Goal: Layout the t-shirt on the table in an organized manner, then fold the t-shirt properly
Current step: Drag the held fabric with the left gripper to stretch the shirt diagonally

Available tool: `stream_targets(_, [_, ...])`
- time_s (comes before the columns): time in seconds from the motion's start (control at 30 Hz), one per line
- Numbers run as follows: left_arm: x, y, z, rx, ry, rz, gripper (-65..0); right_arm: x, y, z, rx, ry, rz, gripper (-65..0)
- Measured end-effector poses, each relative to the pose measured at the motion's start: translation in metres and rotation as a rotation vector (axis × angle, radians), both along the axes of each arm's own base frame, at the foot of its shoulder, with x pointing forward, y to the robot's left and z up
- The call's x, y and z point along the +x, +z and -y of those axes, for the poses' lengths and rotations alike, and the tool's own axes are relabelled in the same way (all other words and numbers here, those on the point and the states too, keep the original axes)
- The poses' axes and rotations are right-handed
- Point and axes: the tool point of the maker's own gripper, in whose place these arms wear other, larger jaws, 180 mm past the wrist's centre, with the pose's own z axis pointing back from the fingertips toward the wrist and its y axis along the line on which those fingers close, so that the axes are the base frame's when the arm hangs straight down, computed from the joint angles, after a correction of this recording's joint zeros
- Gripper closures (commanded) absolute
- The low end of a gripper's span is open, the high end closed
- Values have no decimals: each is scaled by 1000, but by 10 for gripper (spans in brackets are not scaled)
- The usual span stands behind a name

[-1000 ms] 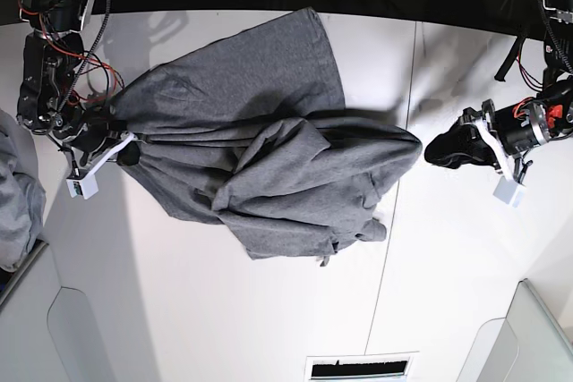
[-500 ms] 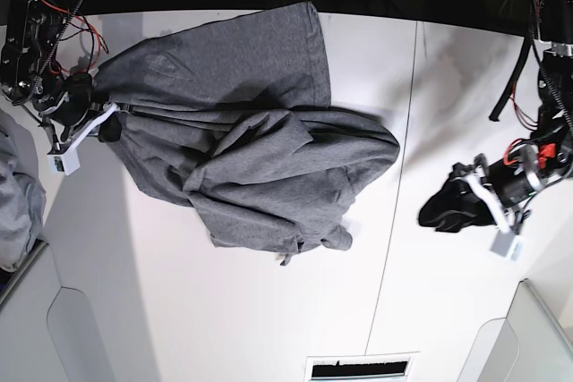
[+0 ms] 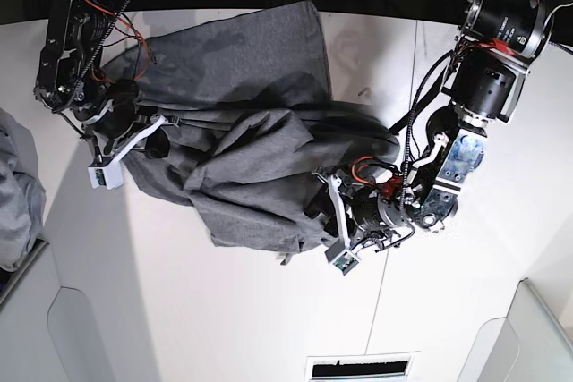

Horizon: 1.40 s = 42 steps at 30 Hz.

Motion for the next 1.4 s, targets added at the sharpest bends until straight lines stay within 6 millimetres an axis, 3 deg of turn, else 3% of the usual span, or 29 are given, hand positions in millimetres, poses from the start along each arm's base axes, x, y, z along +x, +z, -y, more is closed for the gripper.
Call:
stream_targets(0.1, [9, -6, -8, 3, 29, -22, -322, -1, -1, 2, -6, -1, -3, 0])
stream_targets(0.17, [4, -11, -6, -4, -10, -44, -308, -1, 0, 1, -3, -1, -1, 0])
stream_targets(0.2, [2, -15, -7, -2, -12, -55, -257, 0, 0, 1, -1, -2, -1, 0])
stream_targets(0.27, [-3, -21, -8, -3, -11, -62, -50, -1, -1, 1, -3, -2, -2, 0])
stream_targets(0.3, [-4, -24, -9, 12, -16, -63, 0, -1, -2, 2, -9, -1, -6, 0])
stream_targets(0.4, [4, -15, -9, 8, -18, -41, 0, -10, -20, 4, -22, 1, -61, 0])
stream_targets(0.53, [37, 22, -21, -16, 25, 40, 0, -19, -39, 3, -13, -6, -98, 0])
stream_targets(0.67, [67, 64, -66, -1, 109, 115, 0, -24, -43, 13, -45, -2, -109, 0])
stream_targets(0.73, [75, 80, -79, 11, 119, 139, 0, -28, -44, 21, -54, -5, -111, 0])
stream_targets(0.9, [83, 94, -103, 46, 148, 165, 0, -33, -43, 44, -81, -11, -115, 0])
stream_targets(1.07, [88, 104, -160, 119, 287, 189, 0, -39, -44, 55, -92, -16, -123, 0])
stream_targets(1.17, [87, 103, -162, 126, 289, 183, 0, -39, -45, 54, -93, -14, -129, 0])
stream_targets(1.33, [91, 108, -144, 104, 274, 183, -197, -39, -44, 53, -83, -16, -127, 0])
stream_targets(1.4, [85, 102, -144, 84, 284, 129, -236, -38, -42, 51, -63, -20, -125, 0])
